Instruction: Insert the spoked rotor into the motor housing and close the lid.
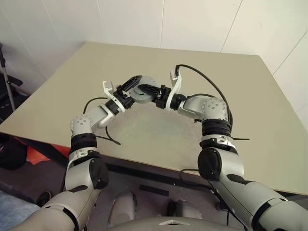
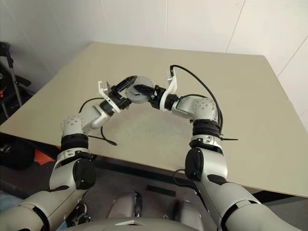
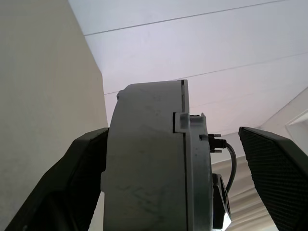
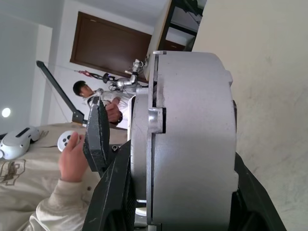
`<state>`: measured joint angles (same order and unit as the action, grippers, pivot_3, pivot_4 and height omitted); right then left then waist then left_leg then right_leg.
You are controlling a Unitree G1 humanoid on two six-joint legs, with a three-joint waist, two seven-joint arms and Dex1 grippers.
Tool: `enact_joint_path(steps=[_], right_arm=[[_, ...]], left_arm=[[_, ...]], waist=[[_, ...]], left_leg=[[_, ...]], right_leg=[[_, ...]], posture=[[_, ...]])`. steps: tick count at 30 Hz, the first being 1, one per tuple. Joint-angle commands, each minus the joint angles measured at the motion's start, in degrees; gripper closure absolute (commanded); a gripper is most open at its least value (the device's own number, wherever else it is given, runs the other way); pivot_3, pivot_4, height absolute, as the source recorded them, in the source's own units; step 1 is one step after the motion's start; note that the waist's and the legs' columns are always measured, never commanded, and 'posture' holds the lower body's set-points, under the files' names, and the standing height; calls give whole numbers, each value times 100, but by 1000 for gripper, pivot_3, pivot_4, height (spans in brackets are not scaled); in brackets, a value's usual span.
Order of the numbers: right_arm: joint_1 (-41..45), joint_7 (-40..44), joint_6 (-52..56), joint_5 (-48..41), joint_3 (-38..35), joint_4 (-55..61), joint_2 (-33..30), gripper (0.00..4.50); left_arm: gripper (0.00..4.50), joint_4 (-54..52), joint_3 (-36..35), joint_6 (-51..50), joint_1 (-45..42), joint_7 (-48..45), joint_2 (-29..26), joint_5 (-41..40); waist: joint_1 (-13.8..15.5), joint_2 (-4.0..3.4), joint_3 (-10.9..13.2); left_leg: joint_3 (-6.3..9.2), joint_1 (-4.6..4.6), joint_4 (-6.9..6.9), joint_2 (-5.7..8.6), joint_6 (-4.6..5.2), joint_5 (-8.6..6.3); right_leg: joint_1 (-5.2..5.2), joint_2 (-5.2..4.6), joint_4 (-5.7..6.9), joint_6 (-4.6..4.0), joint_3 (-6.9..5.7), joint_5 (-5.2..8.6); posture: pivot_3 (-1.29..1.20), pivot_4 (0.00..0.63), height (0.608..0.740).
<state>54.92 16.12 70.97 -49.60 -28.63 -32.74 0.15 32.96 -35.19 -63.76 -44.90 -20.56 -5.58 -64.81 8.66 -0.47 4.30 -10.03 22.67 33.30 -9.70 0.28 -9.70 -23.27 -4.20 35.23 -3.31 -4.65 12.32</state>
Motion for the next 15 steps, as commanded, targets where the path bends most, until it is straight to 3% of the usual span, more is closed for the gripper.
enact_joint_path(steps=[1, 4, 15], right_arm=[[172, 124, -116, -204, -23, 218, -6, 2426], [166, 122, -140, -193, -13, 220, -8, 2426], [145, 146, -207, -147, 32, 236, -18, 2426]], left_arm=[[1248, -5, 52, 96, -69, 11, -39, 19], [2096, 55, 76, 121, -90, 2, -42, 43], [2130, 86, 158, 175, -114, -20, -42, 96]], waist=[[0, 0, 0], [1, 0, 0], [3, 1, 0]], left_leg=[[0, 0, 0, 0, 0, 0], [0, 1, 1, 0, 0, 0], [0, -2, 5, 0, 0, 0]], right_leg=[[0, 0, 1, 0, 0, 0], [-1, 0, 2, 0, 0, 0], [1, 0, 7, 0, 0, 0]], posture=[[0, 0, 740], [0, 0, 740], [0, 0, 740]])
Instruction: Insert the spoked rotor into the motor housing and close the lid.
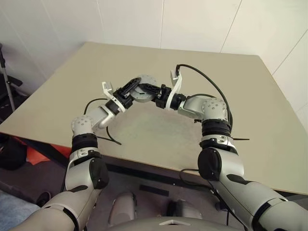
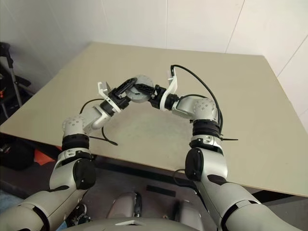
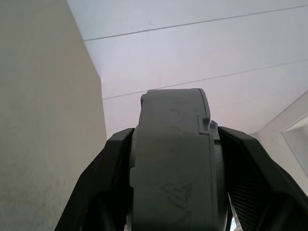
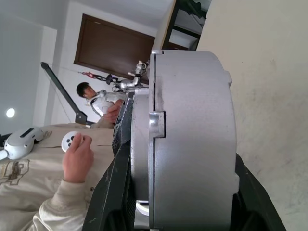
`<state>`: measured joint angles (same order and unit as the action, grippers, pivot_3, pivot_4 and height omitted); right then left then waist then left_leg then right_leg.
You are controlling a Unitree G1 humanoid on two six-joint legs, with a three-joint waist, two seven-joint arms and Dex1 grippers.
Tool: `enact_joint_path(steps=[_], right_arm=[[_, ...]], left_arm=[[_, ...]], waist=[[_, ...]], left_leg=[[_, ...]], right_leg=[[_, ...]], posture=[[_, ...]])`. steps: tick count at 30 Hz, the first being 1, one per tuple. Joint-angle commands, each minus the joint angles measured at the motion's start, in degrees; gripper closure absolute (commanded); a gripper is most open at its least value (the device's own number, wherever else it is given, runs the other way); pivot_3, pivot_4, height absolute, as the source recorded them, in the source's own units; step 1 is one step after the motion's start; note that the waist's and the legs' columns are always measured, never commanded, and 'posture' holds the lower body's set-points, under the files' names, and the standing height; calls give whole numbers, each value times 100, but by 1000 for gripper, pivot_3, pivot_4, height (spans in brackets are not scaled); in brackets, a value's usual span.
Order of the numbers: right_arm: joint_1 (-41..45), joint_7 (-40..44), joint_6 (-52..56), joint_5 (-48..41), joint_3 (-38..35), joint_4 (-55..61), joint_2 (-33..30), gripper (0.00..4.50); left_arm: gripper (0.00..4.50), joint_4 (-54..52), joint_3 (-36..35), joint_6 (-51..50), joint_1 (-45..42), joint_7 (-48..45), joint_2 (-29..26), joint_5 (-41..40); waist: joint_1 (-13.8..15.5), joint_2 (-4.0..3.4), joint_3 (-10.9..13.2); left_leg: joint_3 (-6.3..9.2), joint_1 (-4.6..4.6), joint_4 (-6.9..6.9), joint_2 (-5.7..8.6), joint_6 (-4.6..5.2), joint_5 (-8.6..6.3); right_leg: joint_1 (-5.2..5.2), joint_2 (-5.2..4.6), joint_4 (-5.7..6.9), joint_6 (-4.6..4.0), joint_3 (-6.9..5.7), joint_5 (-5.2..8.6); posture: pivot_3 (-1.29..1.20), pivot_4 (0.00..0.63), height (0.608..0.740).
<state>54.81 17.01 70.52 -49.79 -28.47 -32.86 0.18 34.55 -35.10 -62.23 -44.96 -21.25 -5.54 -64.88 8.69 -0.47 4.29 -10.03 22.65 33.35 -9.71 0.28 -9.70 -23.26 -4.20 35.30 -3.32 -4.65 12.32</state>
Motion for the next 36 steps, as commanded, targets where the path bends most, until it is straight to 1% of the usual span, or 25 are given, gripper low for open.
enact_joint_path(steps=[1, 5, 7, 9, 10, 14, 15, 17, 22, 26, 29, 36], right_arm=[[155, 59, -166, -119, 25, 246, -24, 2426], [166, 66, -195, -38, 55, 111, -58, 2426], [106, 276, -283, 44, 217, 192, -107, 2426], [64, 363, -380, 127, 341, 239, -133, 1712], [45, 405, -453, 196, 435, 260, -154, 1481], [2, 355, -828, 579, 766, 271, -189, 136], [-18, 360, -950, 678, 840, 268, -199, 36], [-48, 382, -1098, 785, 921, 245, -209, 36], [-151, 292, -1566, 1162, 1127, 121, -251, 36], [-164, 314, -1743, 1289, 1150, 79, -259, 36], [-155, 350, -1786, 1326, 1133, 72, -260, 36], [-142, 490, -1906, 1397, 1254, 94, -206, 36]], left_arm=[[2130, -74, 145, 37, -108, 56, -45, 100], [2130, -95, 110, 143, -52, 123, -69, 116], [2130, -104, 100, 134, -24, 125, -81, 87], [2130, -105, 106, 142, -7, 134, -84, 89], [2130, -99, 106, 166, 1, 150, -84, 98], [2130, -87, 103, 338, 40, 204, -97, 207], [2130, -95, 99, 388, 51, 207, -102, 237], [2130, -122, 106, 503, 82, 205, -121, 310], [2130, -41, 16, 1436, 186, 317, -252, 758], [2130, 185, -427, 2125, 314, 547, -538, 821], [2130, 334, -557, 2468, 402, 697, -684, 931], [2130, 896, -732, 3125, 403, 1152, -646, 1196]], waist=[[0, 0, 0], [0, 0, 0], [0, 0, 0], [1, 0, 0], [0, 0, 0], [-2, 0, 0], [-1, 0, 0], [-2, 0, 0], [-15, 1, 0], [-31, 1, 0], [-38, 1, 0], [18, 6, -2]], left_leg=[[0, 0, 0, 0, 0, 0], [0, 0, 0, 0, 0, 0], [0, 0, 1, 0, 0, 0], [0, 0, 1, 0, 0, 0], [0, -1, 2, 0, 0, 0], [1, 0, 4, 0, 0, 0], [1, 0, 4, -1, 0, 0], [1, 0, 4, 0, 0, 0], [2, -1, 6, 0, 0, 0], [3, -2, 6, -1, 0, 0], [3, -4, 5, -2, 0, 0], [5, -1, 13, 0, 0, 0]], right_leg=[[0, 0, 0, 0, 0, 0], [0, 0, 1, 0, 0, 0], [0, 0, 1, 0, 0, 0], [0, 0, 2, 0, 0, 0], [1, 0, 2, 0, 0, 0], [0, 0, 4, 0, 0, 0], [0, 0, 5, 0, 0, 0], [0, 0, 5, 0, 0, 0], [0, 0, 6, 0, 0, 0], [0, 0, 9, 1, 0, 0], [0, 1, 9, 1, 0, 0], [9, -2, 9, 7, 0, -4]], posture=[[0, 0, 740], [0, 0, 740], [0, 0, 740], [0, 0, 740], [0, 0, 740], [0, 0, 740], [0, 0, 740], [0, 0, 740], [0, 0, 740], [0, 0, 740], [0, 0, 740], [0, 0, 740]])
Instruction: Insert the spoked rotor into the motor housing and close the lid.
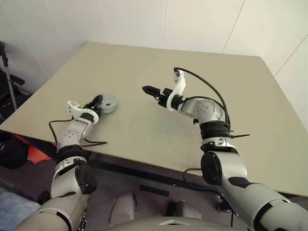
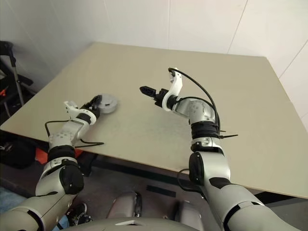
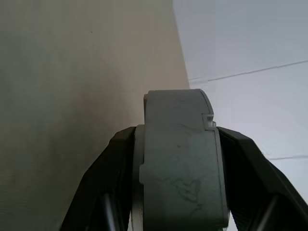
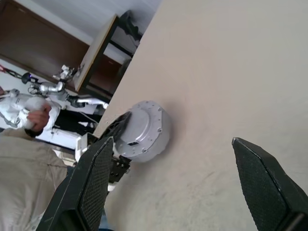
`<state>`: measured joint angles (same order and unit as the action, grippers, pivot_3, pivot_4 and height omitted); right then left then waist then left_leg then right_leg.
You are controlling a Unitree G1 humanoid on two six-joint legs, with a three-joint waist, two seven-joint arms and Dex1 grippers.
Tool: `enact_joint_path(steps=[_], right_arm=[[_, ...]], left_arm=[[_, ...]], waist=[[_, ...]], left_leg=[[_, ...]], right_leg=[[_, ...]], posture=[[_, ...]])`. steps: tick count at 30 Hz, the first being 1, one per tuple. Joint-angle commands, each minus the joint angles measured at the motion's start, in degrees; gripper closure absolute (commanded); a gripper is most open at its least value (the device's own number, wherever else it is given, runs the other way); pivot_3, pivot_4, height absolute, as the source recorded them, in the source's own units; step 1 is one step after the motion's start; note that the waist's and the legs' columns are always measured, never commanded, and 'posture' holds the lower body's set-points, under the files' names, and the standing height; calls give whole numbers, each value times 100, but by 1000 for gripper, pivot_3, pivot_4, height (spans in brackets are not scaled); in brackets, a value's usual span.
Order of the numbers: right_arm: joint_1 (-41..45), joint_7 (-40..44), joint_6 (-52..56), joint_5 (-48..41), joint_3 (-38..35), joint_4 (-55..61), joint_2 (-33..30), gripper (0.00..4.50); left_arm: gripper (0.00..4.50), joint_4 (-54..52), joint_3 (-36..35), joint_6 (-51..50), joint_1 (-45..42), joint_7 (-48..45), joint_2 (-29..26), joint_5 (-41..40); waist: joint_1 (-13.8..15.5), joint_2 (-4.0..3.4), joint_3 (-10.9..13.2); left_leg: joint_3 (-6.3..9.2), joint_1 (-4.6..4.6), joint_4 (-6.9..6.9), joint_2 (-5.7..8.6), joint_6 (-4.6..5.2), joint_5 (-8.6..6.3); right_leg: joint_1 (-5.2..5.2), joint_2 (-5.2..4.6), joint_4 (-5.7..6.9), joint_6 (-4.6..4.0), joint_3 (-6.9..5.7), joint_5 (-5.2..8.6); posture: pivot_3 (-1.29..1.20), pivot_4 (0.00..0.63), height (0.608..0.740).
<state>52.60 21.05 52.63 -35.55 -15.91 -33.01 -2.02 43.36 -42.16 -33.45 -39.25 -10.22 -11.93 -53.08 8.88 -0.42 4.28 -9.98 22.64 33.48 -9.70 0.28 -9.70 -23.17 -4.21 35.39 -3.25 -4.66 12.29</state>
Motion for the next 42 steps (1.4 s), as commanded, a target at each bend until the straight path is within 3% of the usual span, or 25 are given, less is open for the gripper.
enact_joint_path(steps=[1, 6, 14, 23, 30, 36, 42], right_arm=[[85, 90, -120, -32, 0, 112, 18, 36], [73, 91, -152, -6, 23, 93, 13, 36], [109, 100, -160, 56, 60, 11, 17, 0], [172, 190, -253, 173, 84, -207, -32, 0], [101, 385, -544, 357, 308, -93, -48, 0], [-329, 986, -2015, 1210, 1113, 187, -219, 0], [-470, 1539, -2866, 1743, 1432, -62, -687, 0]], left_arm=[[2130, 50, -27, 268, -172, 68, -14, 37], [2130, 158, 10, 356, -120, 78, -116, 147], [81, 625, -5, 1419, -62, 429, -477, 699], [81, 1304, 99, 2494, -137, 698, -1065, 1209], [81, 1107, 437, 3036, -284, 549, -1089, 1694], [81, 491, 1189, 3382, -460, -14, -1043, 2329], [81, -1103, 2599, 2856, 5, -1643, -952, 2779]], waist=[[-3, 3, -2], [-28, 4, -2], [-119, 7, -4], [-400, 12, -7], [-294, 14, -8], [-166, 31, -6], [-99, 37, -2]], left_leg=[[0, 0, 5, 0, 0, 0], [1, -48, 10, -2, -5, 3], [-3, -140, -21, -2, -24, 14], [-2, -229, -57, -15, -38, 22], [-1, -173, -51, -7, -13, 4], [-1, -126, -37, -6, -1, -4], [-1, -123, -23, -2, -1, -4]], right_leg=[[3, 0, 0, 2, 0, -1], [42, -1, 7, -7, 1, 11], [109, -1, 5, 15, 9, 37], [108, 4, 5, 12, -3, 42], [76, 2, 5, -39, -1, 15], [42, -1, 6, -47, -4, 8], [49, -7, 9, -48, -3, 8]], posture=[[0, 0, 740], [0, 0, 740], [0, 0, 740], [0, 0, 740], [0, 0, 740], [0, 0, 740], [0, 0, 740]])
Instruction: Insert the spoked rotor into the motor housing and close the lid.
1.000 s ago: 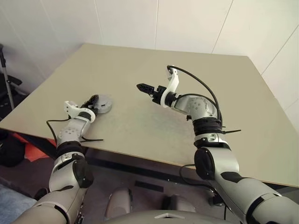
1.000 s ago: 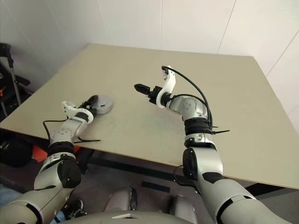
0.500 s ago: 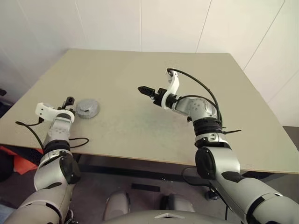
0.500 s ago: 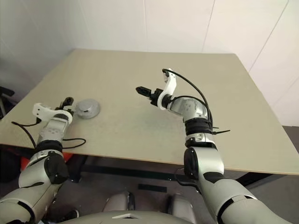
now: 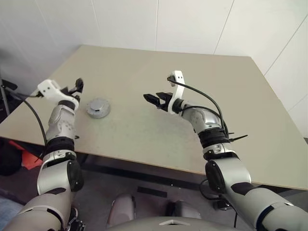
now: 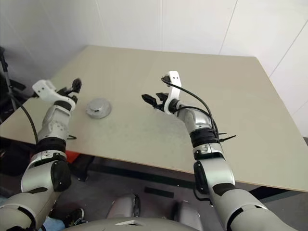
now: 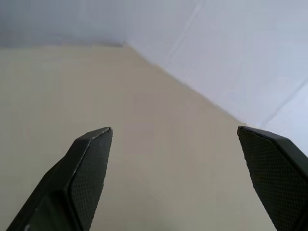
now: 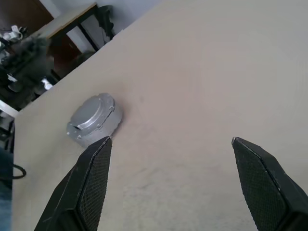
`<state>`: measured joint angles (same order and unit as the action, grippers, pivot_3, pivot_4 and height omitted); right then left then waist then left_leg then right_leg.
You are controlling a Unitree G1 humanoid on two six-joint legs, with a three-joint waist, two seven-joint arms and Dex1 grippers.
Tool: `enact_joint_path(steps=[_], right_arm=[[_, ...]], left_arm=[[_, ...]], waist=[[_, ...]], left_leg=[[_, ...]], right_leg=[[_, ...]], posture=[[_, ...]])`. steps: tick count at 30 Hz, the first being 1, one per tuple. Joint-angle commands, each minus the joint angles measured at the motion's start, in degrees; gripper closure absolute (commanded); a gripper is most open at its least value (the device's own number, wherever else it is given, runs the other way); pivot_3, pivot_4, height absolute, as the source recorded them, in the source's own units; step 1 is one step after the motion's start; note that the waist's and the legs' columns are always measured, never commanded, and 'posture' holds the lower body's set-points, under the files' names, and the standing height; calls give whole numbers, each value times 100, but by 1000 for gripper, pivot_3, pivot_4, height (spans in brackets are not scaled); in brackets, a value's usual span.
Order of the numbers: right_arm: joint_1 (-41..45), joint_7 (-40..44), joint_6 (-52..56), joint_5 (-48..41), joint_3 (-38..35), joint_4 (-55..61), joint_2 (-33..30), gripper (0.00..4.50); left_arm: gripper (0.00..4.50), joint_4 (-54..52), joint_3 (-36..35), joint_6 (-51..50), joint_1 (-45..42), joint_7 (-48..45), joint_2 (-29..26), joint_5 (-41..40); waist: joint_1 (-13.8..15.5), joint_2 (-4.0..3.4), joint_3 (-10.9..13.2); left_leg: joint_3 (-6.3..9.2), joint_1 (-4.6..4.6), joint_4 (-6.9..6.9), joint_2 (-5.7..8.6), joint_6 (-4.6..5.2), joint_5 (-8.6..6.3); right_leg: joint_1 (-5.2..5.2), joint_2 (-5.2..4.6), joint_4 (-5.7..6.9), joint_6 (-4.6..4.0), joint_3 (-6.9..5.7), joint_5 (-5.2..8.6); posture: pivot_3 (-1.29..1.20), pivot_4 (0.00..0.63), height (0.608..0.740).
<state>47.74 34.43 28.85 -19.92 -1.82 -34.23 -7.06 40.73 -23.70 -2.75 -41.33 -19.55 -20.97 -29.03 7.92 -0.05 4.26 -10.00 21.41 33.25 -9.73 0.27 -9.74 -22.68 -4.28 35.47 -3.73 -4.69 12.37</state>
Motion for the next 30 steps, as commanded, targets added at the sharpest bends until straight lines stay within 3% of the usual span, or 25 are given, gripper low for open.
enact_joint_path(steps=[1, 5, 9, 17, 21, 30], right_arm=[[-15, 237, -607, 223, 26, 63, -231, 0], [-223, 481, -1605, 957, 436, -57, -779, 0], [-223, 447, -2206, 1318, 423, -459, -1224, 0], [-154, 578, -2952, 1598, 374, -908, -1519, 0], [-60, 181, -3259, 1822, 350, -1162, -1509, 0], [-69, 320, -3298, 1653, 181, -1224, -1507, 0]], left_arm=[[81, -1022, 1026, -358, 312, -853, -97, 549], [81, -1664, 2049, -675, 680, -1466, -253, 1190], [81, -2082, 2345, -907, 861, -1723, -230, 1296], [81, -2335, 2335, -1036, 937, -1834, -190, 1349], [81, -2321, 2350, -1022, 955, -1800, -170, 1432], [81, -2599, 2339, -1120, 1106, -1742, -76, 1459]], waist=[[-5, 0, 0], [-34, 0, 0], [-78, 2, 2], [-100, 2, 1], [-94, 2, 1], [-95, 1, 2]], left_leg=[[-1, -3, 1, 0, 1, -1], [-2, -11, 1, -2, 2, -1], [-3, -4, 6, -2, 2, 0], [-3, -9, 10, -3, 15, -6], [-3, -4, 25, -3, 33, -17], [-3, 4, 54, -7, 39, -21]], right_leg=[[2, -1, 0, -2, 1, -1], [4, 0, 8, -3, 2, 0], [-3, 1, 9, -7, 2, -2], [-2, 4, 11, -17, 2, -7], [0, 4, 12, -18, 2, -7], [1, 3, 20, -18, 2, -8]], posture=[[0, 0, 740], [0, 0, 740], [0, 0, 740], [0, 0, 740], [0, 0, 740], [0, 0, 740]])
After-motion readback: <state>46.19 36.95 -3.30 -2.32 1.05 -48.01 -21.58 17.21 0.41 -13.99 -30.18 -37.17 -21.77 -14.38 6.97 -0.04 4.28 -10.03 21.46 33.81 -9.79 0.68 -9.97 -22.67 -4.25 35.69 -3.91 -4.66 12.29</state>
